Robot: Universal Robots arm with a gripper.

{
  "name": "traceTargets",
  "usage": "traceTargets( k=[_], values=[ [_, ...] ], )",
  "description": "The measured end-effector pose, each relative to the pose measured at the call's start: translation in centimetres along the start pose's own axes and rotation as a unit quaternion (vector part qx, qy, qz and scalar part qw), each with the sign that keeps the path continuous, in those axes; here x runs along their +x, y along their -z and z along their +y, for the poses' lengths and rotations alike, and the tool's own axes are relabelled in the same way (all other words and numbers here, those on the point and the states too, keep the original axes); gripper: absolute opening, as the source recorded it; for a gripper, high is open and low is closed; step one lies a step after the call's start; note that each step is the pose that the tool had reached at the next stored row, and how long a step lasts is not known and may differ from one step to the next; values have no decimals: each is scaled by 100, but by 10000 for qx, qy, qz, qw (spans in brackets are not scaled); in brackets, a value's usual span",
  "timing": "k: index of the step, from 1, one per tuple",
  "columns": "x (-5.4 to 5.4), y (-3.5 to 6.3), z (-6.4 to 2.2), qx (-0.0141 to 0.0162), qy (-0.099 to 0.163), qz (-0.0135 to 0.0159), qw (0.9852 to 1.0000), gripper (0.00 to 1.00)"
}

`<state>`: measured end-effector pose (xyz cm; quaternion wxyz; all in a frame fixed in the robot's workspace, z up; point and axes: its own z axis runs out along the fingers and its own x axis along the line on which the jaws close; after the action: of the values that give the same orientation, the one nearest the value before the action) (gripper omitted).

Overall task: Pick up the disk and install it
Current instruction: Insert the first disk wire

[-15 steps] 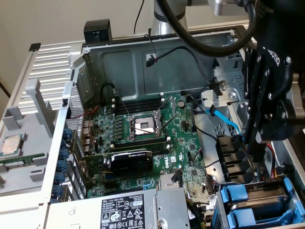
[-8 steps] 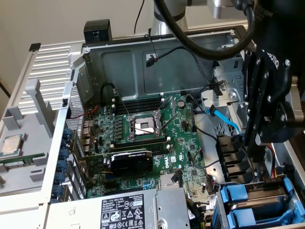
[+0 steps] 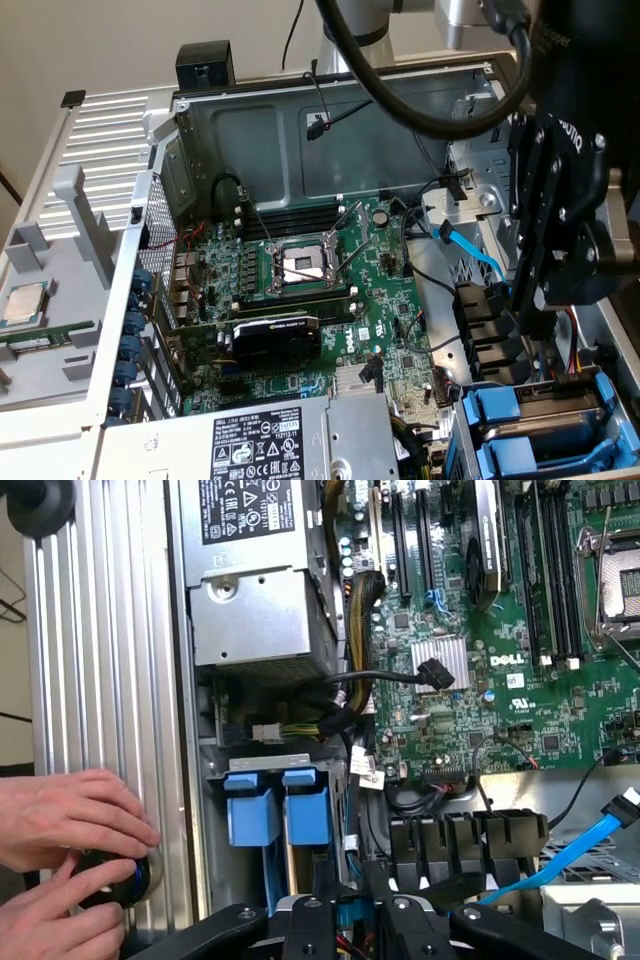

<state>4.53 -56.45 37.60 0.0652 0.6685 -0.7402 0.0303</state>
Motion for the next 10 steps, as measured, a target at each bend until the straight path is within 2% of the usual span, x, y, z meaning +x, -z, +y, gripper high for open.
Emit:
traceTargets(
  k=[10],
  values=[
    [-2, -14, -1, 0, 0, 0, 10000, 23]
  ],
)
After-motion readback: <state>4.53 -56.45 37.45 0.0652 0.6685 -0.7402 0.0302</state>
